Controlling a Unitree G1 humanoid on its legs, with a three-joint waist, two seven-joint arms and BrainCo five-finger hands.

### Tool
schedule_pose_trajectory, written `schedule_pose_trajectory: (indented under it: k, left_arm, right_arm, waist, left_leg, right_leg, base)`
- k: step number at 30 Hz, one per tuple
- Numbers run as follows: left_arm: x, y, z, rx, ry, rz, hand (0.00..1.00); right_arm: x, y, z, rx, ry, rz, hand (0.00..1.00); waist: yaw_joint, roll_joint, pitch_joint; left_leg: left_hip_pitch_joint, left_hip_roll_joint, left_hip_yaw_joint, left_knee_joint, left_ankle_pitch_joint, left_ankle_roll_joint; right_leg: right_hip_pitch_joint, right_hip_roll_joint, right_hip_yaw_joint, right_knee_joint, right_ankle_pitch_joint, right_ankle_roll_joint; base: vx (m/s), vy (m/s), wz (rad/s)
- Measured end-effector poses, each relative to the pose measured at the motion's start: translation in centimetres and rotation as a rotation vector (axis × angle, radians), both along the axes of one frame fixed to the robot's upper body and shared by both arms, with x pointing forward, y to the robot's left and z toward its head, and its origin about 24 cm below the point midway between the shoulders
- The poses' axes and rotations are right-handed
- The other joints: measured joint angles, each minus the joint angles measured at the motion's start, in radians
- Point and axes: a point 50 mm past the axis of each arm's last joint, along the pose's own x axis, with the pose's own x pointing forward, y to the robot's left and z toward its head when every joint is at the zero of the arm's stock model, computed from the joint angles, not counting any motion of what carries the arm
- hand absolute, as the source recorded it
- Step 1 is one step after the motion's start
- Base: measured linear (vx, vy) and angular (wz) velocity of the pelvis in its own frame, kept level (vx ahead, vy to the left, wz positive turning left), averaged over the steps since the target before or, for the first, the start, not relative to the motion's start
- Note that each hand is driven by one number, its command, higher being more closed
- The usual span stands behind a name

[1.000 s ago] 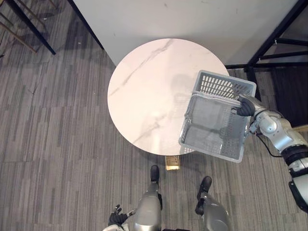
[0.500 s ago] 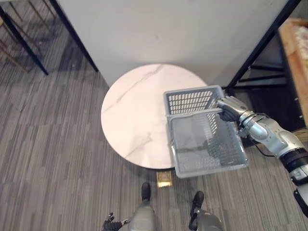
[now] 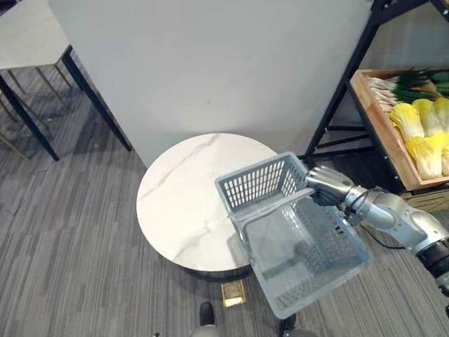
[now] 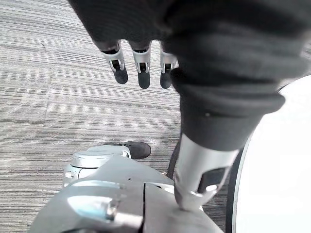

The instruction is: Pick vegetable in the basket

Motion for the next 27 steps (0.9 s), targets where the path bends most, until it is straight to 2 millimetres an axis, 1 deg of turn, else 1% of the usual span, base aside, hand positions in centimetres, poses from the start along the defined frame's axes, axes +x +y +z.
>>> schedule_pose_trajectory:
  k: [3,5,7,8,9,10,11,12,13,14,15,16,17,18,19,20,21,22,23,24,25,26,27]
  left_arm:
    - [-0.6,-0.3,-0.2,-0.008,0.016,0.016,0.0]
    - [-1.2,-0.6,-0.3,-0.01,0.031,0.027,0.0]
    - [-1.6,-0.7,-0.3,-0.012,0.041,0.027,0.0]
    - [-1.7,-0.8,-0.4,-0.013,0.046,0.021,0.0]
    - [-1.8,-0.8,-0.4,-0.01,0.05,0.008,0.0]
    - [-1.8,-0.7,-0.4,-0.002,0.057,-0.014,0.0]
    - [-1.8,-0.7,-0.4,0.001,0.063,-0.026,0.0]
    - [-1.7,-0.6,-0.3,0.009,0.068,-0.046,0.0]
    - [-1.4,-0.2,-0.2,0.019,0.075,-0.09,0.0]
    - [-1.3,0.2,-0.2,0.017,0.086,-0.123,0.0]
    - [-1.2,0.4,-0.1,0.018,0.09,-0.142,0.0]
    - [-1.0,0.5,-0.1,0.016,0.088,-0.157,0.0]
    - [-1.1,0.2,-0.3,-0.001,0.099,-0.154,0.0]
    - [-1.0,0.3,-0.3,-0.004,0.097,-0.15,0.0]
    - [-1.0,0.6,-0.2,0.005,0.099,-0.152,0.0]
    - [-0.9,1.3,0.0,0.019,0.102,-0.147,0.0]
    - [-0.2,1.8,0.2,0.033,0.088,-0.141,0.0]
    - [-0.1,1.7,0.1,0.029,0.086,-0.129,0.0]
    - [-0.6,0.8,-0.2,-0.002,0.091,-0.091,0.0]
    - [-0.5,0.6,-0.3,-0.002,0.086,-0.085,0.0]
    - [-0.4,0.8,-0.2,0.013,0.084,-0.07,0.0]
    - [-0.5,1.1,-0.1,0.029,0.087,-0.059,0.0]
    - [-0.5,1.2,-0.1,0.034,0.085,-0.051,0.0]
  right_arm:
    - [-0.4,-0.2,-0.8,-0.004,0.033,-0.006,1.0]
    - [-0.7,-0.4,-0.9,0.003,0.046,-0.012,1.0]
    - [-1.1,-0.7,-1.3,0.025,0.062,-0.033,1.0]
    - [-1.6,-1.2,-2.0,0.042,0.081,-0.061,1.0]
    - [-1.9,-1.5,-2.3,0.054,0.089,-0.077,1.0]
    - [-2.4,-1.8,-2.6,0.081,0.092,-0.101,1.0]
    - [-2.8,-1.9,-2.7,0.108,0.084,-0.116,1.0]
    - [-3.0,-2.1,-2.6,0.116,0.075,-0.126,1.0]
    - [-3.1,-2.1,-2.3,0.137,0.051,-0.137,1.0]
    - [-3.2,-1.8,-2.1,0.153,0.029,-0.136,1.0]
    - [-3.4,-1.6,-1.9,0.16,0.016,-0.133,1.0]
    - [-3.6,-1.3,-1.6,0.172,0.0,-0.125,1.0]
    - [-3.7,-0.9,-1.4,0.187,-0.009,-0.117,1.0]
    - [-3.8,-0.6,-1.2,0.194,-0.017,-0.105,1.0]
    - [-4.2,-0.1,-1.1,0.205,-0.026,-0.082,1.0]
    - [-4.2,0.2,-0.9,0.221,-0.04,-0.062,1.0]
    - [-4.0,0.4,-0.5,0.228,-0.056,-0.052,1.0]
    - [-4.0,0.5,-0.5,0.232,-0.058,-0.048,1.0]
    - [-4.0,1.2,-0.6,0.238,-0.061,-0.023,1.0]
    - [-4.0,1.4,-0.6,0.238,-0.061,-0.01,1.0]
    - [-4.0,1.5,-0.7,0.237,-0.053,-0.002,1.0]
    - [-3.6,2.5,-0.9,0.232,-0.037,0.031,1.0]
    - [-3.4,3.0,-0.9,0.229,-0.034,0.048,1.0]
  waist:
    - [0.0,0.003,-0.007]
    - [0.001,0.011,-0.018]
    - [-0.005,0.015,-0.018]
    - [-0.007,0.017,-0.016]
    - [-0.009,0.018,-0.016]
    - [-0.019,0.018,-0.014]
    - [-0.028,0.015,-0.011]
    - [-0.032,0.012,-0.009]
    - [-0.044,0.018,-0.007]
    - [-0.064,0.008,-0.002]
    - [-0.068,0.008,-0.002]
    - [-0.071,0.005,0.0]
    - [-0.056,0.037,-0.005]
    - [-0.052,0.046,0.006]
    - [-0.073,0.039,0.007]
    - [-0.079,0.006,0.007]
    - [-0.075,-0.005,0.016]
    - [-0.073,0.001,0.016]
    - [-0.033,0.037,0.01]
    - [-0.031,0.029,0.009]
    - [-0.031,0.021,0.008]
    - [-0.014,0.0,0.0]
    - [-0.006,-0.006,-0.001]
  left_leg:
    - [0.026,0.001,0.013,0.0,-0.012,-0.001]
    - [0.037,-0.001,0.033,0.001,-0.024,0.0]
    - [0.034,0.0,0.041,0.047,-0.058,0.004]
    - [0.033,0.002,0.047,0.101,-0.092,0.01]
    - [0.033,0.002,0.047,0.128,-0.105,0.009]
    - [0.032,0.002,0.049,0.181,-0.139,0.013]
    - [0.027,0.004,0.059,0.227,-0.17,0.017]
    - [0.018,0.005,0.065,0.249,-0.183,0.02]
    - [0.002,0.01,0.082,0.284,-0.209,0.024]
    - [-0.017,0.018,0.103,0.314,-0.235,0.027]
    - [-0.021,0.021,0.118,0.321,-0.241,0.033]
    - [-0.033,0.028,0.146,0.325,-0.246,0.049]
    - [-0.035,0.075,0.206,0.291,-0.226,0.089]
    - [-0.031,0.094,0.241,0.283,-0.217,0.094]
    - [-0.02,0.099,0.272,0.272,-0.204,0.09]
    - [-0.015,0.097,0.316,0.306,-0.213,0.095]
    - [-0.025,0.098,0.351,0.359,-0.242,0.09]
    - [-0.04,0.104,0.353,0.366,-0.258,0.097]
    - [-0.006,0.143,0.433,0.303,-0.228,0.108]
    - [0.006,0.136,0.468,0.293,-0.22,0.109]
    - [0.023,0.129,0.502,0.293,-0.218,0.11]
    - [0.03,0.132,0.579,0.31,-0.219,0.11]
    - [0.031,0.14,0.606,0.318,-0.218,0.11]
  right_leg:
    - [0.018,0.002,0.014,-0.001,-0.001,-0.001]
    - [0.017,0.0,0.032,0.002,-0.002,-0.001]
    - [0.014,-0.006,0.044,0.031,-0.024,0.003]
    - [0.01,-0.017,0.051,0.082,-0.052,0.008]
    - [0.003,-0.023,0.054,0.116,-0.067,0.007]
    - [-0.009,-0.036,0.065,0.179,-0.093,0.011]
    - [-0.026,-0.043,0.082,0.215,-0.1,0.013]
    - [-0.034,-0.045,0.089,0.223,-0.099,0.013]
    - [-0.045,-0.048,0.109,0.235,-0.093,0.017]
    - [-0.07,-0.042,0.123,0.239,-0.066,0.013]
    - [-0.086,-0.036,0.132,0.238,-0.044,0.005]
    - [-0.124,-0.016,0.134,0.219,0.029,-0.029]
    - [-0.125,0.022,0.115,0.137,0.136,-0.075]
    - [-0.145,0.027,0.063,0.218,0.098,-0.11]
    - [-0.176,-0.006,-0.052,0.443,-0.055,-0.168]
    - [-0.175,-0.064,-0.147,0.577,-0.117,-0.171]
    - [-0.198,-0.075,-0.211,0.587,-0.098,-0.192]
    - [-0.197,-0.056,-0.23,0.551,-0.078,-0.222]
    - [-0.149,-0.008,-0.243,0.488,-0.104,-0.244]
    - [-0.14,-0.041,-0.278,0.567,-0.167,-0.25]
    - [-0.097,-0.09,-0.33,0.624,-0.214,-0.228]
    - [-0.035,-0.141,-0.396,0.606,-0.256,-0.205]
    - [-0.032,-0.142,-0.411,0.587,-0.263,-0.203]
  base:
    - [0.02,-0.004,-0.12]
    - [0.02,0.013,-0.23]
    - [0.03,0.027,-0.16]
    - [0.02,0.03,-0.11]
    - [0.03,0.049,-0.11]
    - [0.02,0.082,-0.22]
    - [0.02,0.073,-0.29]
    - [0.0,0.097,-0.41]
    - [-0.06,0.083,-0.44]
    - [-0.08,0.1,-0.54]
    - [-0.14,0.095,-0.8]
    - [-0.16,0.114,-1.29]
    - [-0.18,0.1,-1.38]
    - [-0.2,0.08,-1.25]
    - [-0.11,0.05,-1.0]
    - [-0.1,0.056,-1.16]
    - [-0.15,0.06,-1.14]
    - [-0.26,0.045,-1.69]
    - [-0.26,0.045,-1.55]
    - [-0.15,0.035,-1.59]
    - [-0.11,-0.008,-1.37]
    - [-0.11,-0.048,-1.39]
    - [-0.16,-0.139,-1.6]
